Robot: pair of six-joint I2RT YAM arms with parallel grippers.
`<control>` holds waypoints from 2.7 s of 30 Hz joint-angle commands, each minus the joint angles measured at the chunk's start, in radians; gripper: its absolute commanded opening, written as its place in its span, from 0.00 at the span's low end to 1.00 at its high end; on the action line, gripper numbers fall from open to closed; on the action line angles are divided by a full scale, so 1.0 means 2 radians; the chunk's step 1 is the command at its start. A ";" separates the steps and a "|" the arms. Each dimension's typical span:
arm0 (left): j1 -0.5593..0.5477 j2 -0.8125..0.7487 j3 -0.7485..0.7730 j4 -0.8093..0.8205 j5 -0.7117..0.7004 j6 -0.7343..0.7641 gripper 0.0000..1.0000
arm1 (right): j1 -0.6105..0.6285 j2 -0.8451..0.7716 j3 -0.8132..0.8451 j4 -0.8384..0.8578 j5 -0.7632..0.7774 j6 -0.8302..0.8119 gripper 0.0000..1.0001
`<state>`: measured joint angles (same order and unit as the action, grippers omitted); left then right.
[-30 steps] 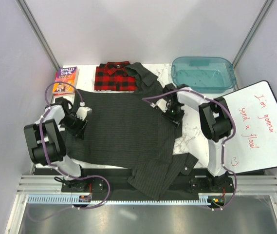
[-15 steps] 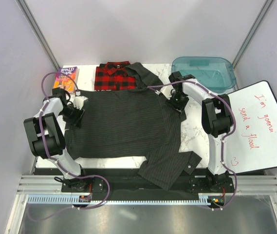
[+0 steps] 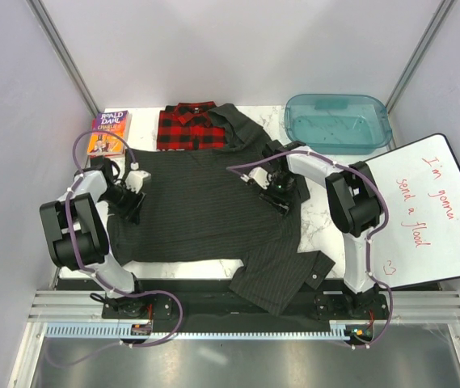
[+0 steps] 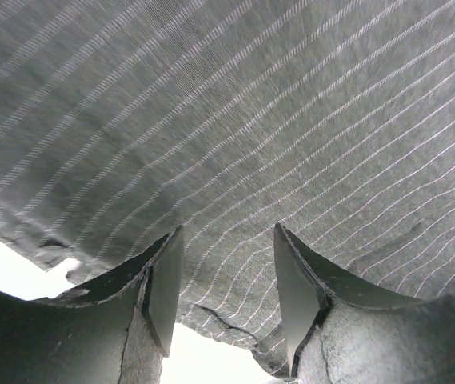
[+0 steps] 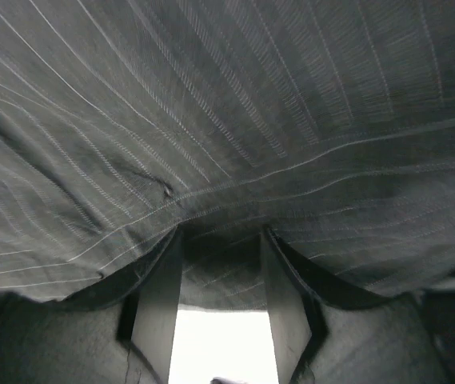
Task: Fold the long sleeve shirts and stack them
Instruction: Fold the shirt
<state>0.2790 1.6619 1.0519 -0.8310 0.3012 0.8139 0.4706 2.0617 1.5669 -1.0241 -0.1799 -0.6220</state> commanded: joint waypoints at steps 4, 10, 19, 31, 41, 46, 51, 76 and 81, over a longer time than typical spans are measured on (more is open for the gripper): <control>-0.003 0.014 -0.029 0.003 -0.009 0.037 0.55 | -0.009 -0.023 -0.092 -0.019 0.014 -0.030 0.51; -0.008 -0.052 -0.106 -0.023 -0.036 0.093 0.54 | 0.002 -0.079 -0.171 -0.067 -0.001 -0.062 0.52; -0.005 -0.071 0.025 -0.142 0.093 0.088 0.61 | -0.033 -0.077 0.025 -0.138 -0.093 -0.067 0.66; -0.006 0.047 0.249 0.004 0.144 -0.102 0.83 | -0.092 0.133 0.372 0.114 -0.070 0.182 0.67; -0.007 0.089 0.260 0.054 0.094 -0.161 0.80 | -0.093 0.201 0.358 0.273 -0.025 0.263 0.57; -0.007 0.096 0.263 0.056 0.083 -0.168 0.80 | -0.093 0.219 0.337 0.307 -0.009 0.258 0.54; -0.006 0.099 0.259 0.056 0.075 -0.168 0.81 | -0.093 0.233 0.335 0.327 -0.008 0.253 0.61; -0.007 0.238 0.343 0.067 0.061 -0.045 0.71 | -0.090 0.268 0.348 0.355 -0.030 0.255 0.00; -0.007 0.277 0.371 0.051 0.016 -0.007 0.61 | -0.090 0.265 0.348 0.354 -0.024 0.251 0.00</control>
<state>0.2630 2.1624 1.7351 -0.7090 0.3931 0.6838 0.2859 2.5874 2.2295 -0.3431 -0.2123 -0.1112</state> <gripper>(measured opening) 0.655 0.007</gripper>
